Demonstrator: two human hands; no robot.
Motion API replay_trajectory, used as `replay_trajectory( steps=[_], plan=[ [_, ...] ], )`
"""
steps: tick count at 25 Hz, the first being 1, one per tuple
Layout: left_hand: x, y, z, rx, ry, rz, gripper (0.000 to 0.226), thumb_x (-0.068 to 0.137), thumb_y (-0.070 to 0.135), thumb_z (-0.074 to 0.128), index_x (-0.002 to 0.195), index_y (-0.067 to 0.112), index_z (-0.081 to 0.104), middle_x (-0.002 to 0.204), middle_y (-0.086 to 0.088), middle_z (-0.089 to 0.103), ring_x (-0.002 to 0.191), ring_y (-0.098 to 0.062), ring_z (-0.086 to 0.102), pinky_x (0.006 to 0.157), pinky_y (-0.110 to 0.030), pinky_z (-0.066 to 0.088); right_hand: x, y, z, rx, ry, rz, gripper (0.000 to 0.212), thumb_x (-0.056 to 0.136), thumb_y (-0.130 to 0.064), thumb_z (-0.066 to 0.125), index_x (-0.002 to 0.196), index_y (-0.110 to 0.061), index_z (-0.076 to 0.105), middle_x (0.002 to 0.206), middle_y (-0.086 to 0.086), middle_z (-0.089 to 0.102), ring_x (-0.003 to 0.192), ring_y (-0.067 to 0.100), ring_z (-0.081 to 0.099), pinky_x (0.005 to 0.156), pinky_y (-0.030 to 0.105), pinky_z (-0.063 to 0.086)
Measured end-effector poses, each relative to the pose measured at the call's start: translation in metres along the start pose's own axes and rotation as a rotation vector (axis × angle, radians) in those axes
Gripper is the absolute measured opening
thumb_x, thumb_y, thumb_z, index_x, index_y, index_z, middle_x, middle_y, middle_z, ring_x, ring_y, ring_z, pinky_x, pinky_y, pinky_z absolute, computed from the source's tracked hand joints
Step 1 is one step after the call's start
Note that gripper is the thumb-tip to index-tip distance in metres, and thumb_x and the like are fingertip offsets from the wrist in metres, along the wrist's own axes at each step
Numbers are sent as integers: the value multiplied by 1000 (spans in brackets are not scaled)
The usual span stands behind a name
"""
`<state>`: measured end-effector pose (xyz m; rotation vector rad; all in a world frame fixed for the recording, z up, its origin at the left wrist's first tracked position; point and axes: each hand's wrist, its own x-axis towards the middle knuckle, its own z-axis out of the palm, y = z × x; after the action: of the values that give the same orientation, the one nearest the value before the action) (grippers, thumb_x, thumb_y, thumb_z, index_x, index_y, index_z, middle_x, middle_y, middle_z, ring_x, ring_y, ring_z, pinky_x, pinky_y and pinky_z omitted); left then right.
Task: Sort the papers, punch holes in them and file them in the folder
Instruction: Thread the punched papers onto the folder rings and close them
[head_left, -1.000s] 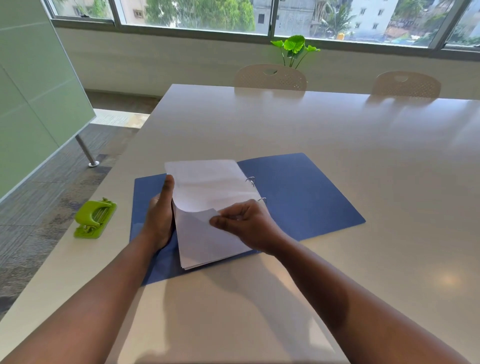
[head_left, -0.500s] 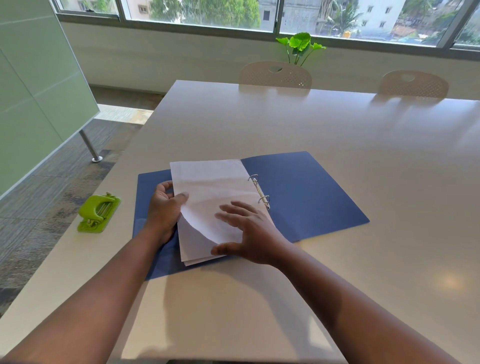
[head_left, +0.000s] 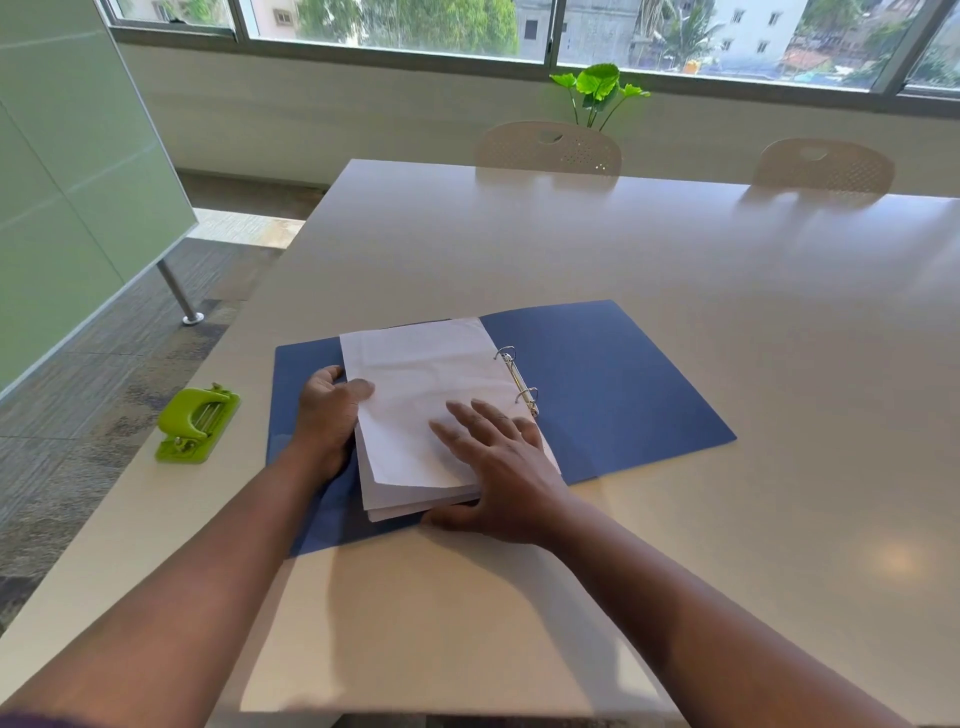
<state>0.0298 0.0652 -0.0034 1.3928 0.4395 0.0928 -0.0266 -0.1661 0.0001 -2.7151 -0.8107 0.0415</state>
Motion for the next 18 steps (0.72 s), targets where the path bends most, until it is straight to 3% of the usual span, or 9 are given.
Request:
replay_trajectory(
  steps=[6, 9, 13, 16, 18],
  plan=[
    [5, 22, 3, -108, 27, -150, 30, 89, -4, 59, 119, -7, 57, 99, -24, 69, 72, -31, 71, 66, -48, 63, -2, -8, -1, -27, 124, -41, 91, 86, -70, 58, 160, -31, 25, 169, -2, 23, 157, 24, 17, 120, 50, 23],
    [8, 40, 7, -114, -11, -158, 41, 87, 0, 61, 126, -9, 57, 106, -25, 67, 75, -29, 68, 74, -46, 59, -3, -7, 0, -18, 199, -59, 81, 88, -47, 60, 160, -28, 28, 168, 1, 28, 154, 27, 26, 117, 49, 30],
    [-4, 69, 31, -182, -97, -107, 18, 94, 0, 57, 111, 2, 62, 103, -17, 69, 75, -20, 70, 67, -32, 62, -3, -3, -2, 88, 451, -35, 77, 80, -17, 61, 155, -20, 41, 158, 6, 47, 138, 31, 51, 104, 44, 47],
    [-20, 88, 57, -223, -301, 2, 15, 101, 14, 56, 114, 8, 61, 102, -13, 71, 84, -20, 74, 71, -32, 64, -1, 9, -17, 239, 627, 131, 67, 84, -8, 53, 149, -19, 50, 138, 9, 66, 107, 35, 67, 82, 41, 56],
    [-27, 93, 72, -124, -452, 68, 32, 102, 35, 57, 124, 12, 60, 108, -12, 72, 91, -23, 74, 74, -35, 61, 0, 18, -32, 352, 715, 242, 63, 86, -9, 45, 148, -17, 53, 125, 10, 72, 101, 32, 69, 81, 38, 55]
  ],
)
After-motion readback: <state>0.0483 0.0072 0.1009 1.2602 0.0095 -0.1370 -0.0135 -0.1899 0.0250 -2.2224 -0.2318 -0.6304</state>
